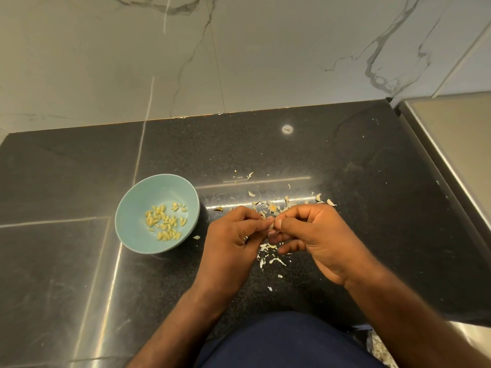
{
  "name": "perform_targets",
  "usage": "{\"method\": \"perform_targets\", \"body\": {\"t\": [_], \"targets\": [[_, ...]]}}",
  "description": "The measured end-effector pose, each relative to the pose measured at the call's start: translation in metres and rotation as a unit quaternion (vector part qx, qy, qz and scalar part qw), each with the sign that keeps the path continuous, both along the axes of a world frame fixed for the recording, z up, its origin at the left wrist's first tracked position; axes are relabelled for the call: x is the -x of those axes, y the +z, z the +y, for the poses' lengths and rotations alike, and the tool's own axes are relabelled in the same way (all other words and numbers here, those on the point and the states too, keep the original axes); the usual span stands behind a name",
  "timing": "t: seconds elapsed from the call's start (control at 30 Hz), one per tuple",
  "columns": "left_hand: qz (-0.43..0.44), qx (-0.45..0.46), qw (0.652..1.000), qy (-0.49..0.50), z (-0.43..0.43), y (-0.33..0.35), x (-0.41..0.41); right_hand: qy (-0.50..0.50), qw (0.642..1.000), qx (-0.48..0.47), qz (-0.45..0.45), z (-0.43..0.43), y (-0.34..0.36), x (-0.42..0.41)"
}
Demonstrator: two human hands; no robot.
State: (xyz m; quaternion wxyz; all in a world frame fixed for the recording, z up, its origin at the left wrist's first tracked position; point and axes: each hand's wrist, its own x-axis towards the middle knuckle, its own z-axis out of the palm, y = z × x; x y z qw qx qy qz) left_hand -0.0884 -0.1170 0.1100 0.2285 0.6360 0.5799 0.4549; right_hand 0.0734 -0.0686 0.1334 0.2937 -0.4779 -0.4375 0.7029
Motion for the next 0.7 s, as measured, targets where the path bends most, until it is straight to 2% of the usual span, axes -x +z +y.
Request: {"method": "perform_targets", "body": {"t": [0.4,0.57,0.7], "targets": [[-0.002,0.036,0.999,0.013,-0.003,0.004,0.002,-0.016,0.999,-0.026,-0.039,-0.005,-0.005,0.011],[-0.118,0.090,0.989,0.018,-0.002,0.007,0.003,-0.034,0.998,-0.032,-0.030,-0.006,-0.005,0.015],[-0.250,0.164,0.954,0.010,-0.001,0.010,0.003,-0.039,0.999,-0.034,-0.012,-0.004,-0.003,0.014]]}}
